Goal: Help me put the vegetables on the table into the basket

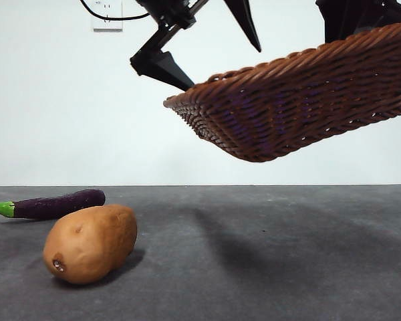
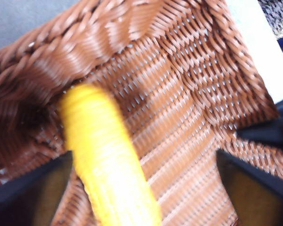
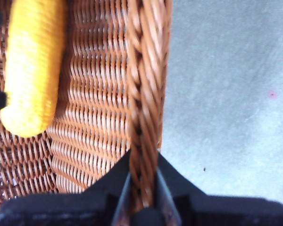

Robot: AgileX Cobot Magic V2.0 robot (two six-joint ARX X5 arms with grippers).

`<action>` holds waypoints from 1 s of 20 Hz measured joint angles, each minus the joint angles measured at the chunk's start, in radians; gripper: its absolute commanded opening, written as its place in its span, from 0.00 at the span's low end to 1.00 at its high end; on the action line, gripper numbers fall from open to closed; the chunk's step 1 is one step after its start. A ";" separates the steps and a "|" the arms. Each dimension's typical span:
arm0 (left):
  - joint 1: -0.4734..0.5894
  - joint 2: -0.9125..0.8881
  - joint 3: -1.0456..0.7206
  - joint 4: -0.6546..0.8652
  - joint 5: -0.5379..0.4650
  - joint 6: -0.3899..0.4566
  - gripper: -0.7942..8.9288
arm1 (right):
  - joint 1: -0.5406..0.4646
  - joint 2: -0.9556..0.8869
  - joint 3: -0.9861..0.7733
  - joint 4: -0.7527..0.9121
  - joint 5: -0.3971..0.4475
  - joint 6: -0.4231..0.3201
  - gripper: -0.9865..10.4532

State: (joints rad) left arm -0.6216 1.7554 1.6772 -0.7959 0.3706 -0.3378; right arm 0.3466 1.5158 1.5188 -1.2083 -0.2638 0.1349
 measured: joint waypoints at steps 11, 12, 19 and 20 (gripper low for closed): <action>0.000 -0.318 0.000 -0.508 -0.338 0.198 0.63 | 0.000 0.000 0.000 -0.002 0.014 -0.032 0.08; -0.006 -0.318 -0.002 -0.525 -0.378 0.194 0.63 | -0.002 0.000 0.000 -0.002 0.014 -0.037 0.08; -0.049 -0.318 -0.263 -0.403 -0.388 0.141 0.63 | -0.137 0.000 0.000 -0.018 -0.010 -0.076 0.08; -0.050 -0.318 -0.326 -0.346 -0.375 0.123 0.63 | -0.164 0.000 0.000 -0.026 -0.021 -0.083 0.08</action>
State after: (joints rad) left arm -0.6712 1.4376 1.3514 -1.1423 -0.0048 -0.2146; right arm 0.1829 1.5158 1.5188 -1.2343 -0.2848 0.0517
